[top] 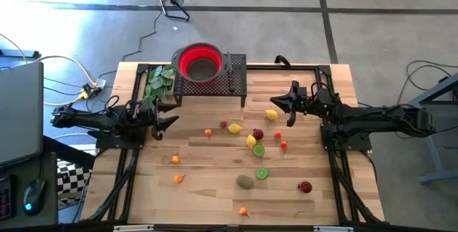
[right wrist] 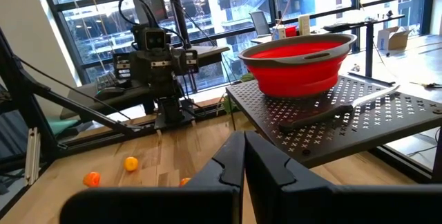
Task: Pick & Place Fruit
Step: Put the orange pear into the red strainer bowl on the shelf
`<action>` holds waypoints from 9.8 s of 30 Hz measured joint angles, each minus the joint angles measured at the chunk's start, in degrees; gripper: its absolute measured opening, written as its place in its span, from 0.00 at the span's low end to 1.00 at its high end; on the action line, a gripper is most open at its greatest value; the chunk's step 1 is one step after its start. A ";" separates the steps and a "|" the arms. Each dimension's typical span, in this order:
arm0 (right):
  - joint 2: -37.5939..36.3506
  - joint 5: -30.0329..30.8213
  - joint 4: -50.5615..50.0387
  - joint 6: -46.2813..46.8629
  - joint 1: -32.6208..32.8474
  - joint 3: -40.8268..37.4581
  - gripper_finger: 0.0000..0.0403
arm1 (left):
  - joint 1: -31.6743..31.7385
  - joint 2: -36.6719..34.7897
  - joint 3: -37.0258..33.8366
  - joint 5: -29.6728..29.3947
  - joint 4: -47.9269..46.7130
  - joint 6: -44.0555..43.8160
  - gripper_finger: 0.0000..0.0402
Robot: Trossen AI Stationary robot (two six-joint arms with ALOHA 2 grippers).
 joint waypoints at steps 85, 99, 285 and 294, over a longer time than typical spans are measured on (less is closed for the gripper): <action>-0.04 6.05 4.96 -21.07 -0.15 0.02 0.01 | -7.49 66.97 37.10 -5.68 -29.47 -35.70 0.58; -0.04 9.25 5.10 -21.07 -0.15 0.02 0.01 | -7.49 66.97 37.10 4.09 -28.50 -31.79 0.74; -15.17 6.04 -14.53 -19.58 -5.73 0.02 0.01 | -5.50 89.05 37.12 -13.40 -18.04 -46.41 0.74; -15.17 6.05 -14.53 -19.58 -5.73 0.02 0.01 | -5.50 89.05 37.12 -14.01 -18.35 -46.41 0.74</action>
